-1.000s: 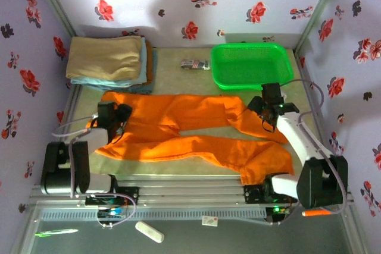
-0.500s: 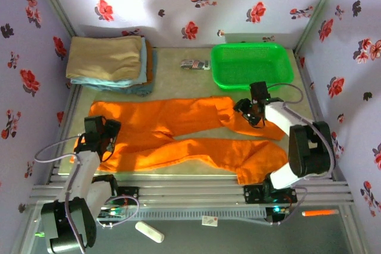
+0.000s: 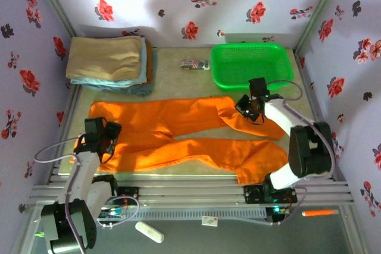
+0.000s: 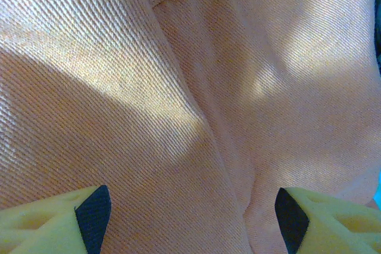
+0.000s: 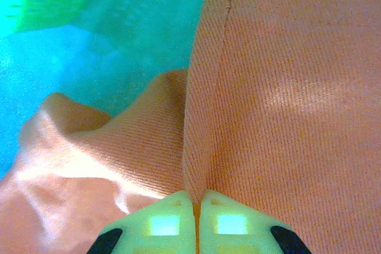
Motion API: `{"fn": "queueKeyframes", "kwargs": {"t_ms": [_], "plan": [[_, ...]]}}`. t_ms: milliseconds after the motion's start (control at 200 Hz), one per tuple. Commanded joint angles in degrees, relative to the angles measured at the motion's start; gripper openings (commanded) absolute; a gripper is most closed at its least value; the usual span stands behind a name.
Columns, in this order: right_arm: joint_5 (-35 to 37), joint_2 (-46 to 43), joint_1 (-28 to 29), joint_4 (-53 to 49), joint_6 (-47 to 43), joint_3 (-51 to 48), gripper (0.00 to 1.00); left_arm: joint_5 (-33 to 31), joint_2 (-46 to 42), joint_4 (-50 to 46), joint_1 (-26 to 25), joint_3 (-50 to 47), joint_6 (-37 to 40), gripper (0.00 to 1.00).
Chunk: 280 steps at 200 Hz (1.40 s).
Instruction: Fold and stack the trousers
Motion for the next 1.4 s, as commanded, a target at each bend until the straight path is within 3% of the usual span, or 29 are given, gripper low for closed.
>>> {"fn": "queueKeyframes", "kwargs": {"t_ms": [0,165,345,625,845,865,910,930,1110,1285,1395], "plan": [[3.77,-5.38,-0.90,-6.01,-2.37,0.15,0.01,0.80,-0.05,-1.00,0.23,1.89,0.92,0.77],[8.28,-10.86,-5.46,-10.46,-5.16,1.65,0.00,1.97,0.01,-1.04,0.15,2.94,1.66,0.77],[11.18,-10.45,-11.10,-12.48,-6.53,7.16,0.00,2.38,0.97,-0.79,-1.20,4.56,2.40,0.77],[16.95,2.25,-16.41,-14.46,-8.12,18.95,0.00,2.40,3.07,0.04,-3.82,6.49,3.13,0.77],[13.62,11.44,-25.12,-14.53,-6.03,25.86,0.00,2.56,5.88,0.79,-6.23,9.10,3.82,0.77],[13.56,11.85,-25.15,-14.45,-6.09,26.53,0.07,2.56,6.11,1.01,-6.68,9.34,3.91,0.77],[12.66,12.66,-25.15,-14.31,-6.33,27.99,0.40,2.55,6.93,1.57,-7.63,10.02,4.08,0.78],[11.66,13.01,-25.15,-14.30,-6.63,28.66,0.45,2.56,7.33,1.72,-8.14,10.35,4.29,0.78],[10.16,7.37,-24.09,-16.38,-8.56,28.51,0.58,2.56,11.28,2.71,-15.32,14.40,6.58,0.79],[9.48,-11.04,-21.32,-9.28,-6.56,8.24,0.59,-0.55,19.50,6.17,-28.86,19.42,9.92,0.79],[6.56,-17.89,-20.24,-8.08,-5.84,-2.58,0.56,-3.81,28.05,7.25,-37.85,24.21,13.76,0.77]]}}
